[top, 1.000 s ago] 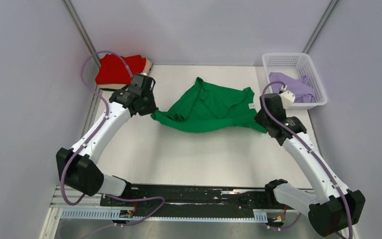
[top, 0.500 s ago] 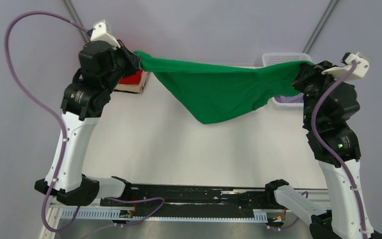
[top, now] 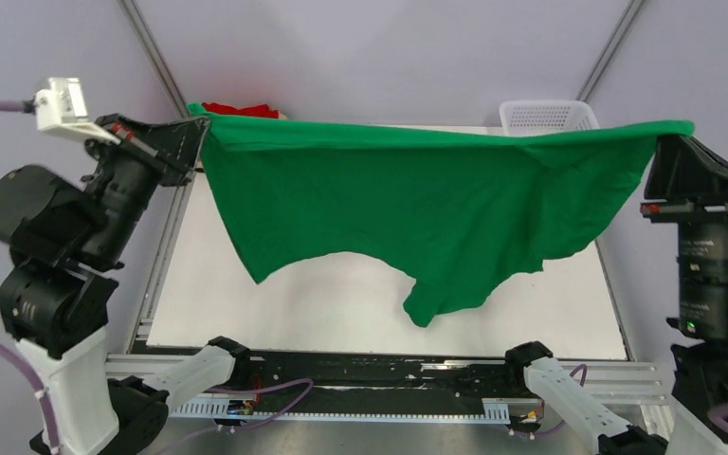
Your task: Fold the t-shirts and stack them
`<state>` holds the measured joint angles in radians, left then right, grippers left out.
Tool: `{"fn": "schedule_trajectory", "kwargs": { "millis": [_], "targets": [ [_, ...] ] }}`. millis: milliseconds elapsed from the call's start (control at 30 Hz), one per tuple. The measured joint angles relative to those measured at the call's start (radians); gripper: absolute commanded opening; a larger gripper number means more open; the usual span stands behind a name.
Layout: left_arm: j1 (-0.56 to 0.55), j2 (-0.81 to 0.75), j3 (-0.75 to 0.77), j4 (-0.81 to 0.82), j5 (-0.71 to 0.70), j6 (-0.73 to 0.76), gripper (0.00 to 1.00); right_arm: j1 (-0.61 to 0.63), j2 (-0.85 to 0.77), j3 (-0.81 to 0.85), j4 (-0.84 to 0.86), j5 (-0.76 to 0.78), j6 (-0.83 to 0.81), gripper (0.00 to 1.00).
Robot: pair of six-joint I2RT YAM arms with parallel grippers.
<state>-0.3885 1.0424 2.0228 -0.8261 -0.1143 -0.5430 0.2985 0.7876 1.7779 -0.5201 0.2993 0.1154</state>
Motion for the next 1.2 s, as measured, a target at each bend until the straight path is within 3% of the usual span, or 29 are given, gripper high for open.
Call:
{"fn": "schedule_trajectory", "kwargs": {
  "millis": [233, 467, 600, 767, 967, 1200],
  "targets": [
    [-0.002, -0.12, 0.018, 0.0, 0.078, 0.0, 0.0, 0.0, -0.066, 0.109, -0.055, -0.163, 0.006, 0.0],
    [-0.002, -0.127, 0.018, -0.003, 0.105, 0.0, 0.0, 0.0, -0.063, 0.133, -0.085, -0.198, 0.005, 0.0],
    [-0.002, -0.125, -0.035, 0.002, 0.05, 0.005, 0.0, -0.001, -0.04, 0.101, -0.072, -0.164, -0.006, 0.0],
    [-0.003, -0.07, -0.171, 0.026, -0.132, 0.007, 0.01, -0.001, 0.03, -0.046, -0.006, -0.065, -0.042, 0.0],
    [0.045, 0.242, -0.299, 0.045, -0.3, -0.016, 0.0, -0.022, 0.253, -0.358, 0.149, 0.153, -0.061, 0.0],
    [0.158, 0.764, -0.358, 0.091, -0.262, -0.047, 0.01, -0.131, 0.671, -0.463, 0.197, 0.074, 0.034, 0.03]
  ]
}}
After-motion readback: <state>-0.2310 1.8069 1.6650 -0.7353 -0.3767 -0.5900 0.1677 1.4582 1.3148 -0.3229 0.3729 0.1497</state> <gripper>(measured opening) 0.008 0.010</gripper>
